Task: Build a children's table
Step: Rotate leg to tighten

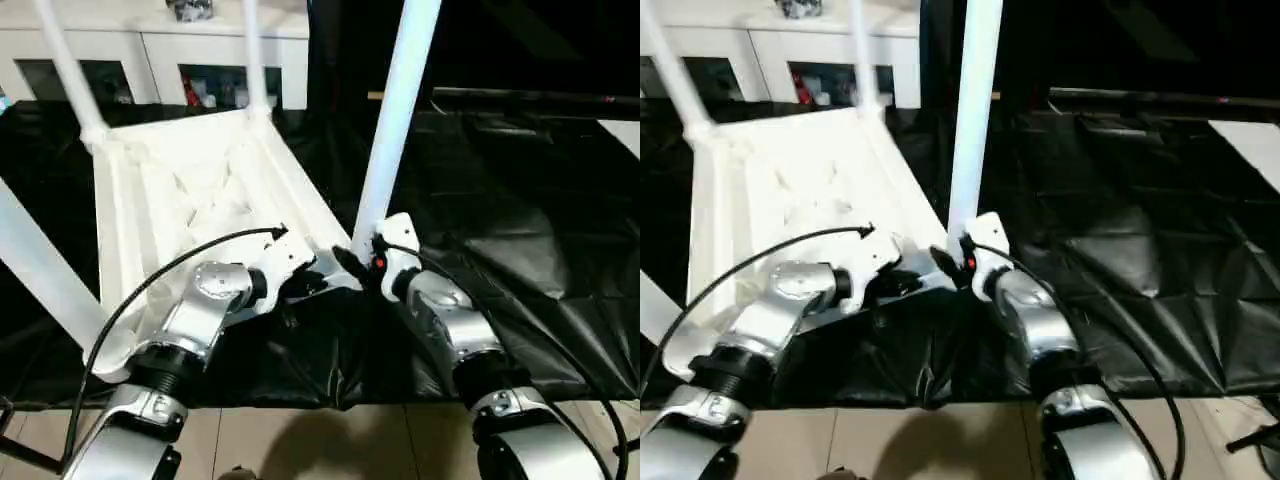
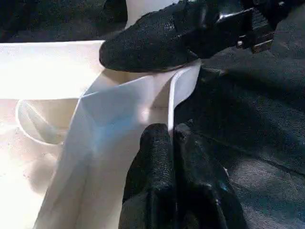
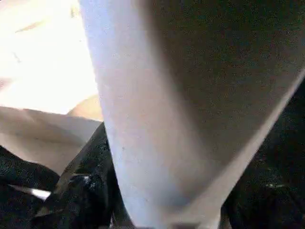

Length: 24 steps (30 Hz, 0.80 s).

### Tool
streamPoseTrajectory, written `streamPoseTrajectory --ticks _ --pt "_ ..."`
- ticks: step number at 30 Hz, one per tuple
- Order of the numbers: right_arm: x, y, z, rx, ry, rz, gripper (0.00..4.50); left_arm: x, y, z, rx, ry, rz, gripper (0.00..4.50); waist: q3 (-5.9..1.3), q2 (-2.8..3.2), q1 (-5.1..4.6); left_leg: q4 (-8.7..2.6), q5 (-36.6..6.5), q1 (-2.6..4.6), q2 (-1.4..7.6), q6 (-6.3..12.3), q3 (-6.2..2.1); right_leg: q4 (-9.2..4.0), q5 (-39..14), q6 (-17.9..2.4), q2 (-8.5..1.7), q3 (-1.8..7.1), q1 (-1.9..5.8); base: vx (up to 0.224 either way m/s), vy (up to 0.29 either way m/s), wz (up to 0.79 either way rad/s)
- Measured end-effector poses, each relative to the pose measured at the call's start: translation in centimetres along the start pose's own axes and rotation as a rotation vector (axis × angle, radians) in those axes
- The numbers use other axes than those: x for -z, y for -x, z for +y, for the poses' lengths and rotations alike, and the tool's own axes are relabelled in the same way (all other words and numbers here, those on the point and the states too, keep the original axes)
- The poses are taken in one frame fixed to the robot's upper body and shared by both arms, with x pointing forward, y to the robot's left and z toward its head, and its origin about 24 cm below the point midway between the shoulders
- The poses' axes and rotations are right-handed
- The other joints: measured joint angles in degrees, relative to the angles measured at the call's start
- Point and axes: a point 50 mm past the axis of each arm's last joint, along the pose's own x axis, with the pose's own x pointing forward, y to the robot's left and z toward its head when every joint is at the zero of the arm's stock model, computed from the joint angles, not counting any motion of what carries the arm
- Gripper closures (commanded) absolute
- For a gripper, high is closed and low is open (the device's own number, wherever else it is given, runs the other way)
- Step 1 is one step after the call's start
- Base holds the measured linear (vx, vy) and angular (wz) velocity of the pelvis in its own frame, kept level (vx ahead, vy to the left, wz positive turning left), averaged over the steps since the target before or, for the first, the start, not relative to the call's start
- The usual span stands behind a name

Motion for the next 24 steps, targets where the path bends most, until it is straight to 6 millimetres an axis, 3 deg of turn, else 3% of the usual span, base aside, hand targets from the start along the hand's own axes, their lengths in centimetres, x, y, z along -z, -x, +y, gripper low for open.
streamPoseTrajectory --ticks 9,13,19,24 --pt "0.0 0.6 -0.1 -0.126 0.028 -0.012 0.73 0.2 0.6 0.1 0.047 -0.012 -0.002 4.50 0.02 -0.02 -0.22 -0.05 -0.01 -0.01 0.00 0.02 -0.01 -0.07 0.00 -0.01 0.01 -0.01 -0.05 0.000 0.000 0.00" --pt "0.0 1.6 -0.3 -0.267 0.062 -0.002 0.73 0.5 1.4 0.1 0.101 -0.029 -0.010 4.50 0.06 0.05 0.10 -0.06 0.00 -0.04 0.02 0.02 -0.02 -0.07 -0.02 -0.03 0.01 -0.06 -0.09 0.000 0.000 0.00" --pt "0.2 4.2 -0.8 -0.564 0.139 0.052 0.73 1.0 2.7 -0.3 0.258 -0.057 -0.011 4.50 0.14 0.15 1.37 0.07 -0.02 -0.10 0.03 0.05 -0.02 -0.07 -0.01 -0.03 0.01 -0.05 -0.10 0.000 0.000 0.00" --pt "0.1 5.4 -1.0 -0.701 0.179 0.103 0.73 1.1 3.1 -0.7 0.341 -0.065 -0.004 4.50 0.15 0.13 1.81 0.11 -0.03 -0.14 0.03 0.07 -0.01 -0.06 -0.01 -0.03 0.00 -0.05 -0.10 0.000 0.000 0.00"
